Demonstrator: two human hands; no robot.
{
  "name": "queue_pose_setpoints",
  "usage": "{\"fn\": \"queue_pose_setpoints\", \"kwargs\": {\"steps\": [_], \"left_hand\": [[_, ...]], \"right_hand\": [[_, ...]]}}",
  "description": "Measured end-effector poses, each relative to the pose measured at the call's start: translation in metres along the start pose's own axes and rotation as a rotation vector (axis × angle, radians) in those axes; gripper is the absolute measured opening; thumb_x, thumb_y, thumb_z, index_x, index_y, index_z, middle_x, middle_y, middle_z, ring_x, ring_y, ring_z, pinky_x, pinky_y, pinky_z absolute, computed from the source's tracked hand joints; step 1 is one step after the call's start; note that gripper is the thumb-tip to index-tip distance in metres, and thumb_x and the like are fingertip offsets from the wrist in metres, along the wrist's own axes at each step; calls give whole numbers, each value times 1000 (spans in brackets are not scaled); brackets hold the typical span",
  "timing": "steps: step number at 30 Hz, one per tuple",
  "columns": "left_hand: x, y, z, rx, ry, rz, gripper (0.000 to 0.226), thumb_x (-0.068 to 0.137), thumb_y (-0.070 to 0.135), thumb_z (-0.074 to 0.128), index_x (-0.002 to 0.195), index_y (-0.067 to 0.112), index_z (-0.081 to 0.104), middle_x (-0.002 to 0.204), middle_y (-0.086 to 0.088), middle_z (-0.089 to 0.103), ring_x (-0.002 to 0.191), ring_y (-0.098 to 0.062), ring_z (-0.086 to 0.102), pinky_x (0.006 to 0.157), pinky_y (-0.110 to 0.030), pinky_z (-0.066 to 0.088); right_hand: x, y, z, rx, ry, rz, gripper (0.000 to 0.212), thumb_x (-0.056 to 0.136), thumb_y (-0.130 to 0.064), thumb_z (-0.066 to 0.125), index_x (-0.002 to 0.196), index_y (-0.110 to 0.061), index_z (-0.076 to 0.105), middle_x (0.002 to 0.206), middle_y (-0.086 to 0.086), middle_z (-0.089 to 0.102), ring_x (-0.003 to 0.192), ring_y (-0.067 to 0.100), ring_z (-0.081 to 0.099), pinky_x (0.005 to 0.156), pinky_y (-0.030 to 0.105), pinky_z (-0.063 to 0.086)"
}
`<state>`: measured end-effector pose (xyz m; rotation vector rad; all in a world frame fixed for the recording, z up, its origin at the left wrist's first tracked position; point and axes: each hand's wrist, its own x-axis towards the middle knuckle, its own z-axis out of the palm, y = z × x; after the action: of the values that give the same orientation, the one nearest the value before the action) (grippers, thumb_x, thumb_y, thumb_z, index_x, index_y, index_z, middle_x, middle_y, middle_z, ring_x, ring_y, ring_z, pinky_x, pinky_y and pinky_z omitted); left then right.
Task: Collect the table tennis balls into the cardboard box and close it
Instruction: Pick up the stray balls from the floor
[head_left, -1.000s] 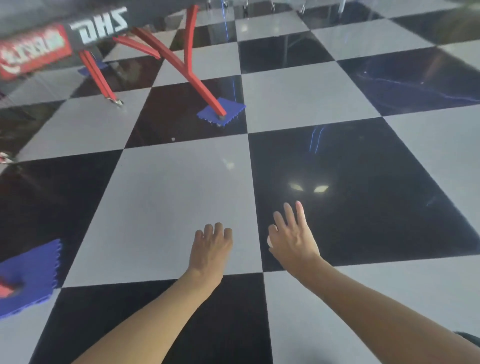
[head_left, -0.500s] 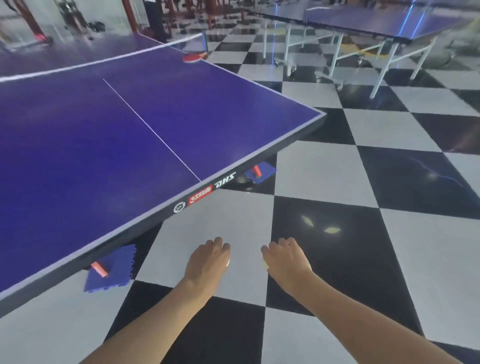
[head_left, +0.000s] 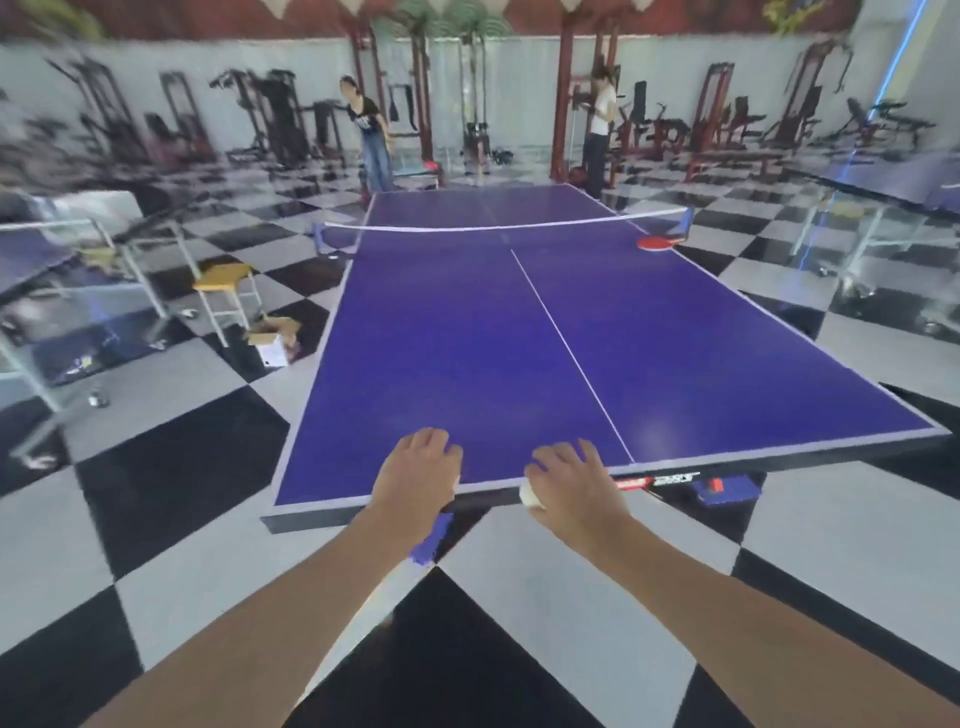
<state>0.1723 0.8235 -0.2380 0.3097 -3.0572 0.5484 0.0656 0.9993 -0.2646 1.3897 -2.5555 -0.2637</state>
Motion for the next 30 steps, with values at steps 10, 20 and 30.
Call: {"fn": "queue_pose_setpoints", "kwargs": {"steps": [10,20,30], "left_hand": [[-82,-241,56,-27,-131,-227,32,98,29,54,126,13,51,123,-5,55,117,-23,50,100,-33,36],[-104,-466,157,-48,-227,-424,34,96,35,56,125,16,50,121,-3,54,114,-23,50,101,-33,36],[-4,-713,232,-74,-178,-558,46,93,38,60,132,16,51,140,-7,42,133,-25,37,115,-34,23]], "right_hand": [[178,-232,-66,27,149,-262,31,94,-37,55,114,-13,57,107,5,63,101,27,55,91,41,40],[393,-393,-67,39,142,-422,22,92,-24,55,112,-15,57,104,3,64,98,26,56,88,40,39],[654,-508,-81,78,147,-509,41,94,-41,55,125,-14,56,129,7,57,120,28,49,112,47,27]]}}
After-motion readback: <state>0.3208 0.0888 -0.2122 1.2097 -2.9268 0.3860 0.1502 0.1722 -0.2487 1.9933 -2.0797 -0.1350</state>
